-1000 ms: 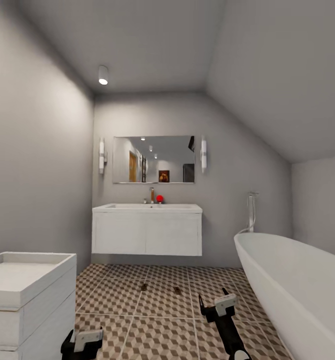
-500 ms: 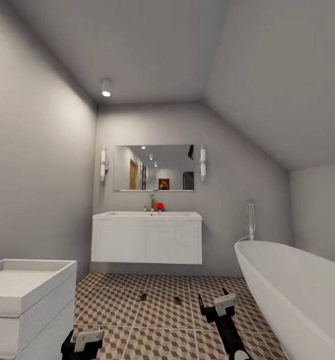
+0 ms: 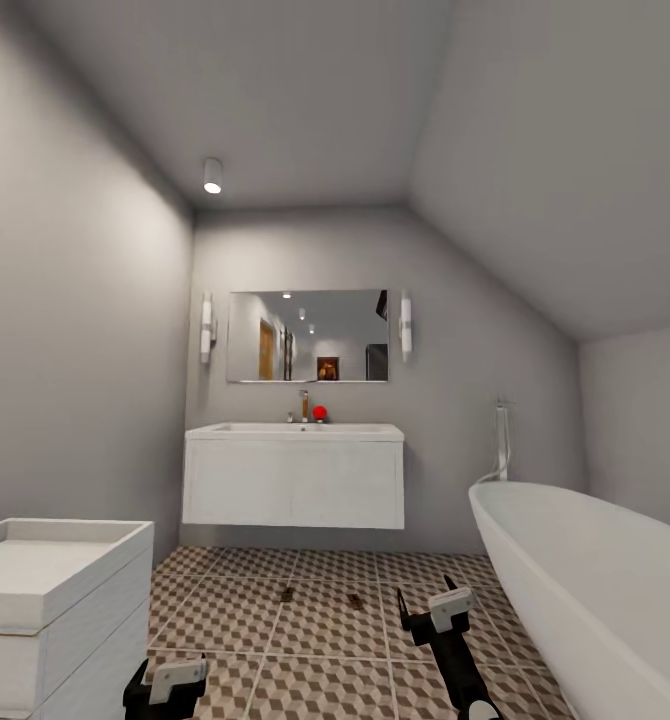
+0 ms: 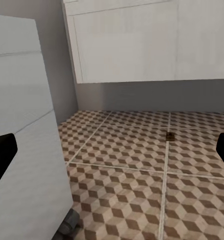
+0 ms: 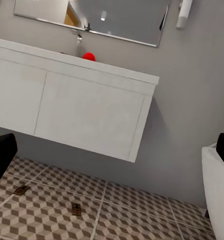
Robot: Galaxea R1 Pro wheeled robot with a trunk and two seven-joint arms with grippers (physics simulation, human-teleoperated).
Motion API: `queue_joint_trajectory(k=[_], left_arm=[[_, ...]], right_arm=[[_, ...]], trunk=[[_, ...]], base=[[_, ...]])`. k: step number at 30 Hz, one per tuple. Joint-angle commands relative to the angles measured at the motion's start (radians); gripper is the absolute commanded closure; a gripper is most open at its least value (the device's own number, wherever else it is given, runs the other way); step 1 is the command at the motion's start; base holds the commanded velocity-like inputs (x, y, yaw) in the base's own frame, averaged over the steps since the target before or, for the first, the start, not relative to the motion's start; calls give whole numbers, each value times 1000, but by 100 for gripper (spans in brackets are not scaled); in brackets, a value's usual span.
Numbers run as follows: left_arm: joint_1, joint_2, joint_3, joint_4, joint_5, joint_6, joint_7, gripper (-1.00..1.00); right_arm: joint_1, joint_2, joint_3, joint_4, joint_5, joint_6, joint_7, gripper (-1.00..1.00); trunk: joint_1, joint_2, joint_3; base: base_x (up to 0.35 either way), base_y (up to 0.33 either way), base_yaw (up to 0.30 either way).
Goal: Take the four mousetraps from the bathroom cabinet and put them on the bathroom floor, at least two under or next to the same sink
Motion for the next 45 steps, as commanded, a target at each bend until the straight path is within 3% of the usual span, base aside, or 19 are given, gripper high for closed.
queue_joint_trajectory(k=[1,3,31,45], left_arm=[[0,1,-8,-2,1,0,9,-100],[0,0,-9,-2,1,1,9,-100],[0,0,-9,-2,1,1,9,-100],[0,-1,-9,-2,0,1,9,-100]], right_arm=[[-1,0,-2,1,11,-2,-8,-100],[-1,0,-2,1,11,-1,-8,-100],[-1,0,-2,1,12,-1,-8,-100],[-1,0,-2,4,12,-1,-8,-100]], trunk=[[0,-1,-2],[0,-1,-2],[-13,6,107],[-66,104,151]], base=[[0,0,0],[0,0,0],[0,0,0],[0,0,0]])
